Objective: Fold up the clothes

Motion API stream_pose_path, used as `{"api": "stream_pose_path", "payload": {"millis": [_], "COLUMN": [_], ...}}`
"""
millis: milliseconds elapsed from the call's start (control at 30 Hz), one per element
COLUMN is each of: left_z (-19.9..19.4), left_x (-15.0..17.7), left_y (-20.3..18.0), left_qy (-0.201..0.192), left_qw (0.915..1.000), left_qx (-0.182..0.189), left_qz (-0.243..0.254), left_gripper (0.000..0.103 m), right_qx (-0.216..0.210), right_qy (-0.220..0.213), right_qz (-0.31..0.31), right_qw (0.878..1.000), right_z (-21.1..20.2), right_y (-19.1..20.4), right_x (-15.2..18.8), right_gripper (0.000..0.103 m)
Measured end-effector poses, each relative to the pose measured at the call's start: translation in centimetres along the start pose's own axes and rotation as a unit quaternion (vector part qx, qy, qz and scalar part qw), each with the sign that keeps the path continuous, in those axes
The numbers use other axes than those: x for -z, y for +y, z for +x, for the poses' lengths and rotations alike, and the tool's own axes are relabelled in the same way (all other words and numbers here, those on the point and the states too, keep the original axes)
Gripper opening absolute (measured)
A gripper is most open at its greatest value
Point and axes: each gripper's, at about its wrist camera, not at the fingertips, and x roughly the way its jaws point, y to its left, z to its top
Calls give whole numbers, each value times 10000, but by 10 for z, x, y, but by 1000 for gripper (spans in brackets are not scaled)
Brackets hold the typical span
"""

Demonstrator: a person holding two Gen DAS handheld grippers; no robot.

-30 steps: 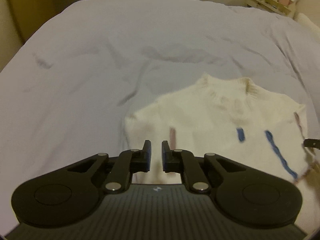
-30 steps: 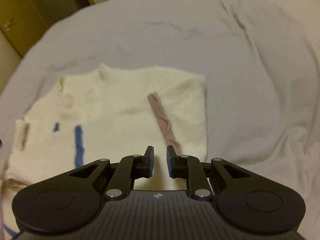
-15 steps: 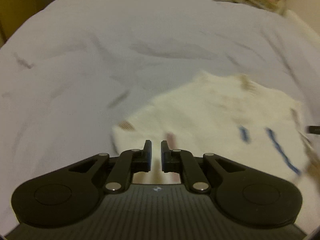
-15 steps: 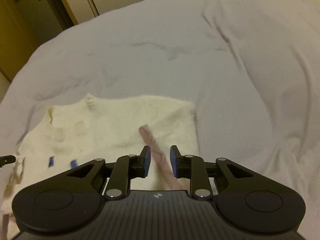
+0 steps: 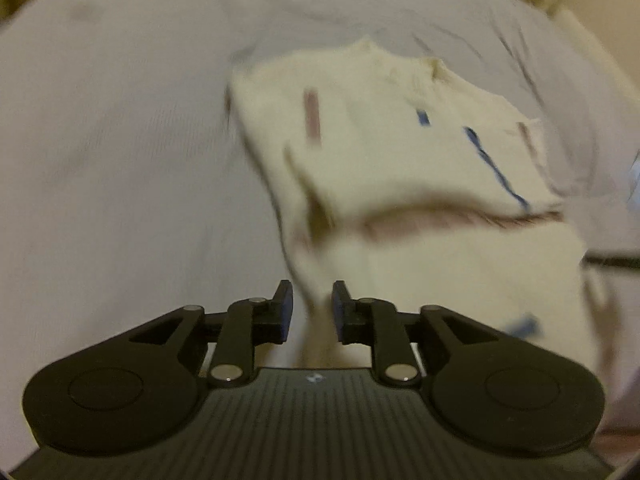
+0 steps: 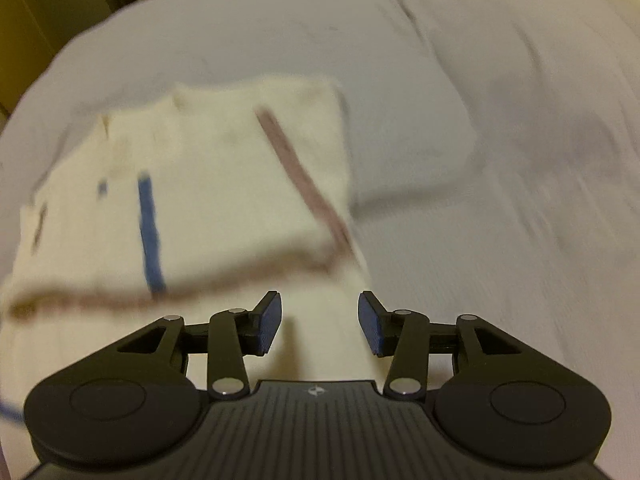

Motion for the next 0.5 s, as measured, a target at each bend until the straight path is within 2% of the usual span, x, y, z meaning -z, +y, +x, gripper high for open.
{"api": "stream_pose_path", "payload": {"millis": [33, 67, 133, 233, 267, 300, 333, 433, 500], "left_z": [-8, -13, -25, -37, -40, -42, -44, -44, -38], "left_x": [14, 27, 62, 107, 117, 127, 136, 159, 169], "left_y": [3, 5, 5, 3, 1, -2, -4, -4, 2], "left_qy": [74, 73, 101, 149, 138, 125, 118, 114, 75], "left_qw": [9996, 9991, 9976, 9945, 9933, 9920, 9915, 9918, 9911], "left_qx": [108, 103, -9, -15, 22, 61, 87, 118, 346], "left_qz": [-236, -402, -684, -1039, -1147, -1252, -1294, -1266, -1285], "left_gripper": [28, 31, 32, 33, 35, 42, 47, 47, 48], "right_qx": [-4, -11, -138, -505, -618, -732, -867, -1210, -1467], "right_qy": [50, 86, 204, 224, 223, 229, 255, 304, 184], "right_qz": [19, 31, 121, 195, 223, 260, 337, 509, 583], "right_qw": [10000, 10000, 9996, 9983, 9976, 9967, 9953, 9909, 9873], "right_z": [-7, -14, -26, -47, -54, -61, -66, -75, -72], "right_y": [-8, -15, -34, -55, -63, -72, -79, -98, -108], "right_x": [13, 27, 51, 89, 100, 111, 120, 148, 158], "right_gripper": [46, 47, 53, 53, 54, 55, 56, 56, 57]}}
